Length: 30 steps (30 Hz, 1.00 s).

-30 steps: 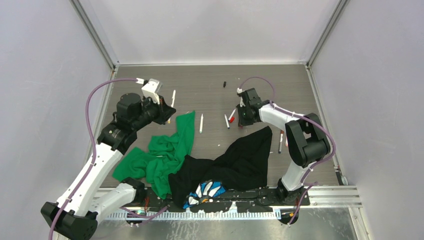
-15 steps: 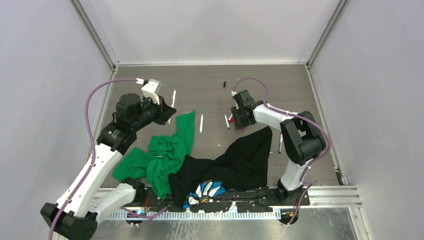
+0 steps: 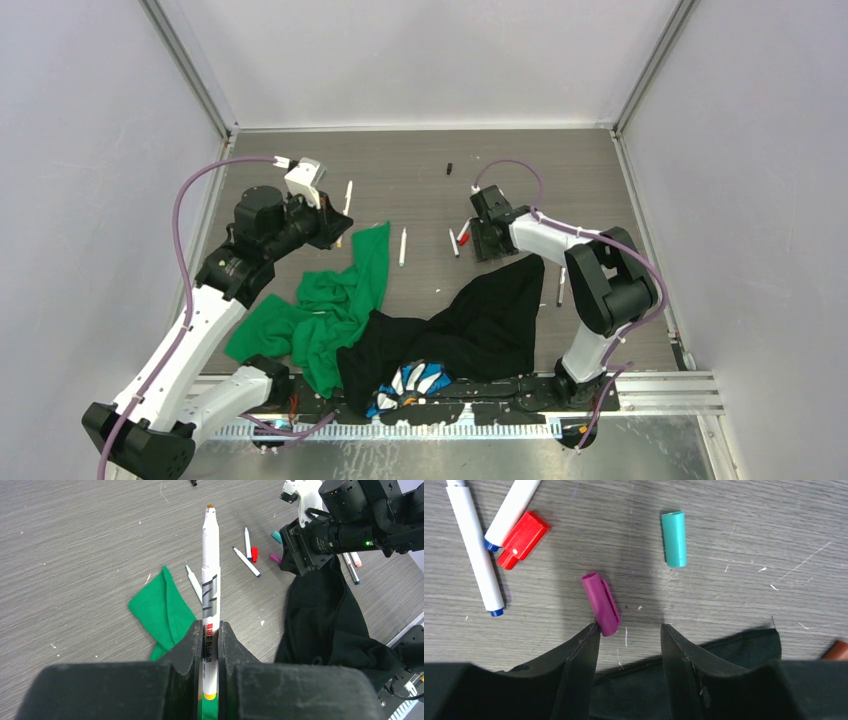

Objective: Insert the pens into the pen caps
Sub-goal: Adjust the pen cap at the center of the board.

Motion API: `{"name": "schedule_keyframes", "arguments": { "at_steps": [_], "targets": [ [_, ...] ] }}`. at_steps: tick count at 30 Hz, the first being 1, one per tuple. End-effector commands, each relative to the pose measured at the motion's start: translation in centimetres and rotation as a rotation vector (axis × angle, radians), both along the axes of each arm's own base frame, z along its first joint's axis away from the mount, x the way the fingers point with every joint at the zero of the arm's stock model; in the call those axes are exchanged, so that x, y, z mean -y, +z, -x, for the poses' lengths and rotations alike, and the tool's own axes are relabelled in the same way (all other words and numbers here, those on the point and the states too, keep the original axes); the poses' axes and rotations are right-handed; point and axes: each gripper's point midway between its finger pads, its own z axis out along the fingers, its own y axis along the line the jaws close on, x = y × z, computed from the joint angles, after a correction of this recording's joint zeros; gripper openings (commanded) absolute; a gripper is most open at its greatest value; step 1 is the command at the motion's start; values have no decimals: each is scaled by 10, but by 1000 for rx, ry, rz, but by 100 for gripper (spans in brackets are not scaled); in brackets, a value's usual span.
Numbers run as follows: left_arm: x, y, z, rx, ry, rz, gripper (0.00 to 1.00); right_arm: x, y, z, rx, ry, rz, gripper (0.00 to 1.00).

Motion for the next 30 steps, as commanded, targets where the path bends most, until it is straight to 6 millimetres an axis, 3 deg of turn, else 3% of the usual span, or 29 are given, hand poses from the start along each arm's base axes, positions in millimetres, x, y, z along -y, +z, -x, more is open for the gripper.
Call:
{"name": "schedule_keyframes", "arguments": {
  "at_steps": [1, 19, 24, 30],
  "targets": [
    [0, 21, 1, 71, -4, 14, 0, 14, 7, -17, 56, -92, 53, 53],
    [0, 23, 3, 78, -8, 15, 0, 35, 22, -65, 132, -220, 43, 52],
    [-2, 24, 3, 88, -1, 16, 0, 19, 42, -70, 152, -215, -59, 49],
    [-1, 24, 3, 79, -1, 21, 0, -8, 64, -56, 157, -276, -243, 40]
  ]
}}
